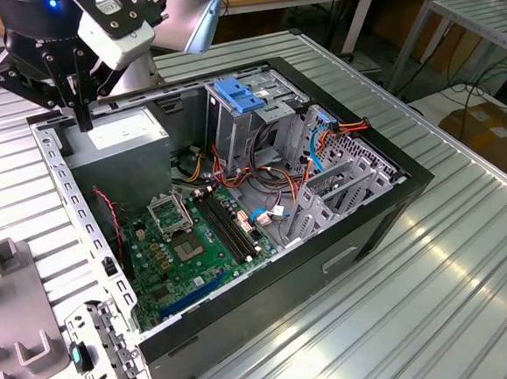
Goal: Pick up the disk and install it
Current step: 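Reach for the disk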
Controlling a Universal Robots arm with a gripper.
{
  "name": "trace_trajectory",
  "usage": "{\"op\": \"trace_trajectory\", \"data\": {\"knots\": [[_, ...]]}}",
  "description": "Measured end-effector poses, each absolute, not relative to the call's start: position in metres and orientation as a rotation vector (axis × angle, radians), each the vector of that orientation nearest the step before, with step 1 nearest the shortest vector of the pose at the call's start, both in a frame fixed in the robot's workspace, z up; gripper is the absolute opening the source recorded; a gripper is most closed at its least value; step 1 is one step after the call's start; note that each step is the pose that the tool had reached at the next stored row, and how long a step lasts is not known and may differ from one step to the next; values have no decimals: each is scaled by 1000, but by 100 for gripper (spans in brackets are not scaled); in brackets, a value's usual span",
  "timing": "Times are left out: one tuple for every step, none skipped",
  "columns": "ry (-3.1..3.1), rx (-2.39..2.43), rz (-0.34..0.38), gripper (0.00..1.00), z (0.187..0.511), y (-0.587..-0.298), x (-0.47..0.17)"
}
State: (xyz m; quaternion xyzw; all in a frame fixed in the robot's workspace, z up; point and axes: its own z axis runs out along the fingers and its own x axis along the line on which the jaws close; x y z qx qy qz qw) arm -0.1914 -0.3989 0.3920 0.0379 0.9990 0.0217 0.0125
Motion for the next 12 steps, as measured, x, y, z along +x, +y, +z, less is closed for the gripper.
{"op": "trace_trajectory", "data": {"knots": [[3114, 118, 68, 11, 392, -399, -192], [3114, 118, 68, 11, 392, -399, -193], [3114, 118, 68, 11, 392, -399, -193], [3114, 118, 68, 11, 392, -399, -194], [3114, 118, 68, 11, 392, -399, -194], [3114, 118, 68, 11, 392, -399, -195], [3114, 118, 68, 11, 392, -399, -195], [3114, 118, 68, 11, 392, -399, -195], [3114, 118, 68, 11, 392, -399, -196], [3114, 118, 68, 11, 392, -399, -196], [3114, 118, 68, 11, 392, -399, -196], [3114, 118, 68, 11, 392, -399, -197]]}}
